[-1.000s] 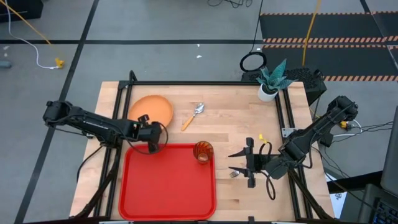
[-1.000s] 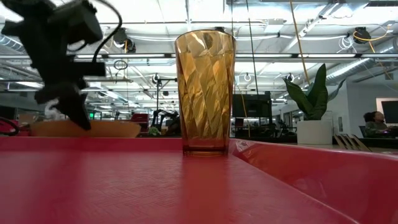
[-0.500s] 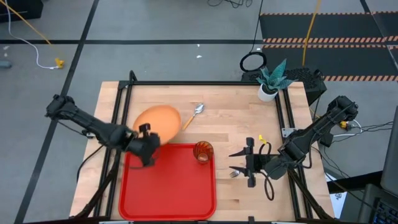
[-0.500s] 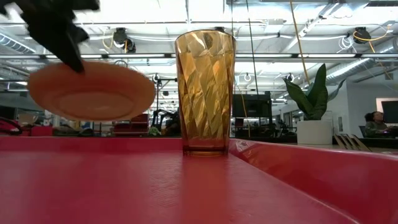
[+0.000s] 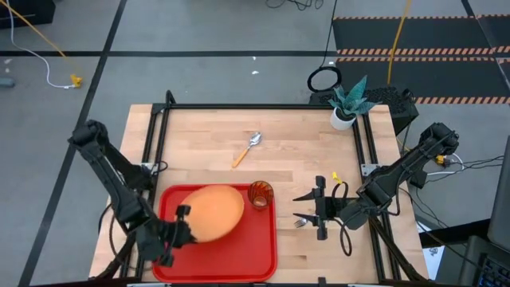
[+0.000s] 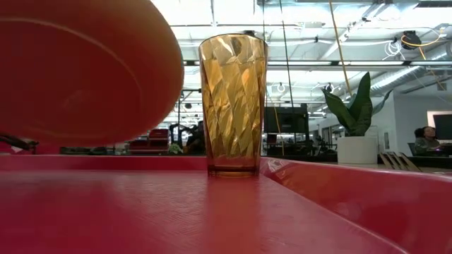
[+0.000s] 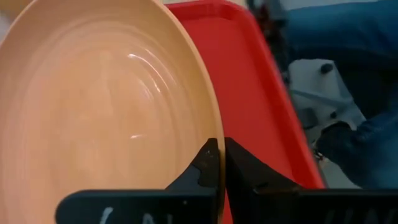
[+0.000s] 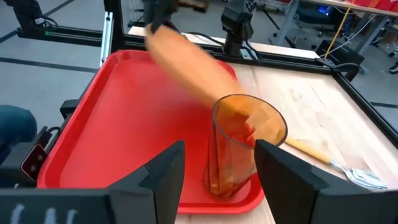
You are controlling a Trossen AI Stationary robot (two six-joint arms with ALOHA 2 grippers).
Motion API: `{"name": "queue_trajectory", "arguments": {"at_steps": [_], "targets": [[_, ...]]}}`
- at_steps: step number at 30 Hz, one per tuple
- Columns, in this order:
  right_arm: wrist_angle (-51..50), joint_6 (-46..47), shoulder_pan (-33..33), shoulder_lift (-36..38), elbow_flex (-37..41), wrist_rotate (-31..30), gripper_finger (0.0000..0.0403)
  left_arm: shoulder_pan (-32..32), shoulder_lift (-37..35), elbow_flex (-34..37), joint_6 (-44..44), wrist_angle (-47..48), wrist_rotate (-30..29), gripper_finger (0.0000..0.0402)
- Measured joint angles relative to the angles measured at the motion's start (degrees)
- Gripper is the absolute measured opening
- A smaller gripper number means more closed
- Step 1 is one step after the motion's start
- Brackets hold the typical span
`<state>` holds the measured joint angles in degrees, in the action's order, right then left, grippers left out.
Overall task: Pick and place plate/cup/fork/spoon on tray
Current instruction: Put the orange plate on the red serving tray to the bottom of the orange cup
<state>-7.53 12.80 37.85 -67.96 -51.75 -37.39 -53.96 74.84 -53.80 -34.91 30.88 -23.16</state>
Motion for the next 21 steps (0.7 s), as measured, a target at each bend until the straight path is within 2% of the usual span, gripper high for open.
{"name": "queue_trajectory", "arguments": {"at_steps": [8,15,21], "targets": [[0.0,0.0,0.0,0.0,0.0,0.0,0.0187,-3.3,9.2,0.0,0.6,-6.1,0.0,0.0006],[0.0,-1.0,-0.4,0.0,0.0,0.0,0.0187,-4.0,13.5,0.0,4.7,-12.6,-2.9,0.0006],[0.0,-1.1,-1.0,0.0,0.0,0.0,0.0187,-3.8,17.1,0.0,6.6,-14.2,-3.1,0.0011]]}}
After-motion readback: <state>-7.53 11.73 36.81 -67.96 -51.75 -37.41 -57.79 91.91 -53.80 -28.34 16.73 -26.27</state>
